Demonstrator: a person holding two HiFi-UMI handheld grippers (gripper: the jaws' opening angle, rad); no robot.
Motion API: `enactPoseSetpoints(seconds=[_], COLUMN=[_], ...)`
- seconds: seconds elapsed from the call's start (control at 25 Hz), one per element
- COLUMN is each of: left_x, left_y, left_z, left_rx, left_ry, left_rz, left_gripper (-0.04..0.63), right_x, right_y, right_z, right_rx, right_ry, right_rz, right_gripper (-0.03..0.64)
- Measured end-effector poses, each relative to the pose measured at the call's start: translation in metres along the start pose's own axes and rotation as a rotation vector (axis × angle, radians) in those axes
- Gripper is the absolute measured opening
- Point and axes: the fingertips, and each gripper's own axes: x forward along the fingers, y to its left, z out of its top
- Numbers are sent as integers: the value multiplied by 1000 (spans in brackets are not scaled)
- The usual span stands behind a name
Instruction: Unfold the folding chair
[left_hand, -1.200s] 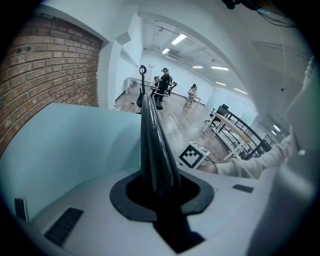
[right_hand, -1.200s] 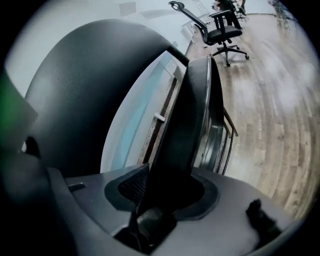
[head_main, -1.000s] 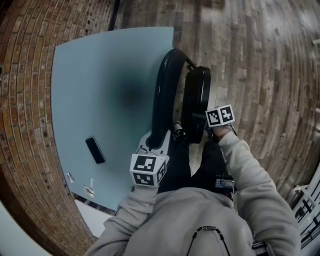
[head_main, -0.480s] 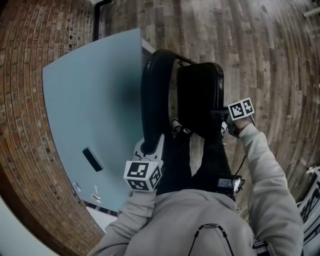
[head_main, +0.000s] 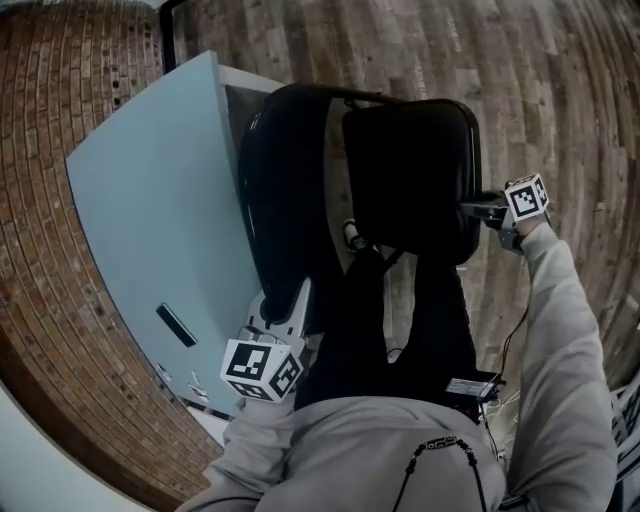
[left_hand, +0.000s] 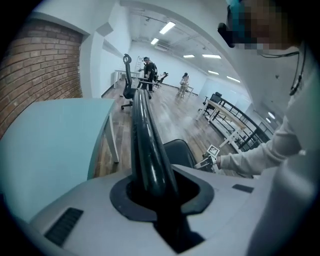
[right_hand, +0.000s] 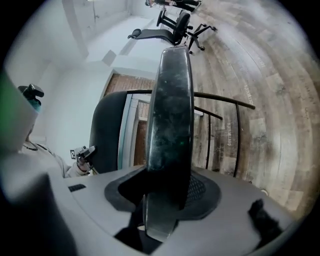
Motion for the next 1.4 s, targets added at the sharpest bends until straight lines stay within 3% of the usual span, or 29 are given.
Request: enactPoseSetpoints(seconds=[0.2,0.4,0.64,0.96,1.24,1.4], left_x=[21,45,83,118,133,132], left_y=[9,5,-10,-19,-14,-13], left_z=[-21,-39,-55,-74,-76,-79], left_rx=[-35,-68,-87,-149,-211,-181], left_ry=[99,146,192,177,130,155], left_rz=[-3,-41,-74,-157,-224,-201], left_gripper=[83,83,83,83,86,86], right_x=[-15,-30,-56,-73,-82,-80], right_y=[-40,-87,-158,-224,-242,-241], right_z=[-7,-9,-19,-29,-32,-32], right_rx=[-15,-52,-21,-14,2,31], right_ry=[-60,-25,-56,-87,-233,-308], right_rz=[143,239,298,407,561,514], right_gripper=[161,164,181,186,187,187])
